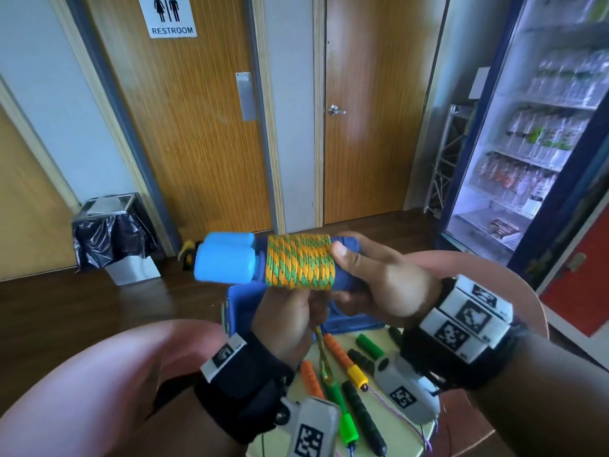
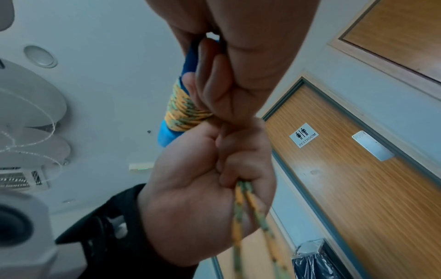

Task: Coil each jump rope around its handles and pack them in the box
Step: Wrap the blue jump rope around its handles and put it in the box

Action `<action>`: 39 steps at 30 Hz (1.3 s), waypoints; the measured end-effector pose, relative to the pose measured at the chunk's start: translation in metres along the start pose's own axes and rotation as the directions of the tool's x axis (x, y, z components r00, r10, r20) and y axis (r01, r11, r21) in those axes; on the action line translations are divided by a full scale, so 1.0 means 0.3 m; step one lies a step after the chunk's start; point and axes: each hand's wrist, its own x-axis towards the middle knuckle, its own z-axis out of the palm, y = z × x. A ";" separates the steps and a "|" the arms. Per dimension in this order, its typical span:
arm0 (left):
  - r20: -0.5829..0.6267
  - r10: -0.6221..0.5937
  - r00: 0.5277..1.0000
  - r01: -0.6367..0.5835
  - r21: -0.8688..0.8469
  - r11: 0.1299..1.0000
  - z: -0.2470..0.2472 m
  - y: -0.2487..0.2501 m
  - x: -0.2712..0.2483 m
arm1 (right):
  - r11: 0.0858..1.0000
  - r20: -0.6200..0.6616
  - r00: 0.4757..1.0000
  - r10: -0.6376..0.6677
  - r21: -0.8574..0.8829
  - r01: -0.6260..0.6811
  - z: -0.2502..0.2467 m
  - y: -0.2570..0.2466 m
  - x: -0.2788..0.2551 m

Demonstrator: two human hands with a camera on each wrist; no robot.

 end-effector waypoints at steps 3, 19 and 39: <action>0.027 0.095 0.995 -0.096 0.041 0.995 0.018 0.021 -0.020 | 0.997 -0.080 0.995 -0.055 -0.064 0.050 0.033 0.015 0.002; 0.036 0.270 0.962 -0.257 0.447 0.857 -0.079 0.058 -0.046 | 0.983 -0.246 0.969 -0.025 0.170 0.069 0.111 0.101 -0.005; 0.092 -0.022 0.996 -0.024 0.472 0.881 -0.187 0.060 -0.049 | 0.943 -0.410 0.905 -0.117 -0.331 -0.028 0.135 0.148 0.032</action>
